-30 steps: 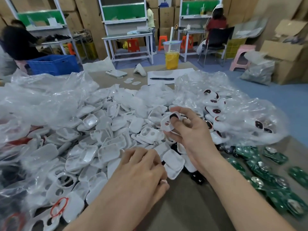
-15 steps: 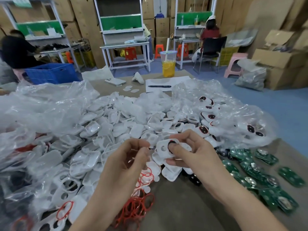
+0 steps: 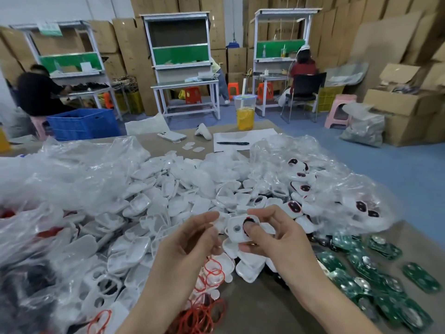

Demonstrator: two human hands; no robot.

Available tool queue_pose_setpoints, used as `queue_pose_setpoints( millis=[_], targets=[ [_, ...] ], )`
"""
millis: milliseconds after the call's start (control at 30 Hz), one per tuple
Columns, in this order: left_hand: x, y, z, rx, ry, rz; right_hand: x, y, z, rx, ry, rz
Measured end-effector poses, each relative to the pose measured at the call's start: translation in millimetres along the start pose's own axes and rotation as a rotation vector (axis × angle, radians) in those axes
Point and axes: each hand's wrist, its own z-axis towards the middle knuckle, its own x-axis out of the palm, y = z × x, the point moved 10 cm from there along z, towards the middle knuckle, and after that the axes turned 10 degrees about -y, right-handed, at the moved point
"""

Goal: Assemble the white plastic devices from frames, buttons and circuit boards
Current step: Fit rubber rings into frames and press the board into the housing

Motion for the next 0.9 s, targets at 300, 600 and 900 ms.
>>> queue_pose_setpoints(
  millis=[300, 600, 900],
  targets=[
    [3, 10, 5, -0.028, 0.031, -0.038, 5, -8, 2, 0.011, 0.018, -0.003],
    [1, 19, 7, -0.029, 0.012, -0.05, 2, -8, 4, -0.005, 0.0, 0.001],
    [4, 14, 4, 0.016, 0.029, 0.021, 1, -7, 6, -0.002, 0.0, 0.051]
  ],
)
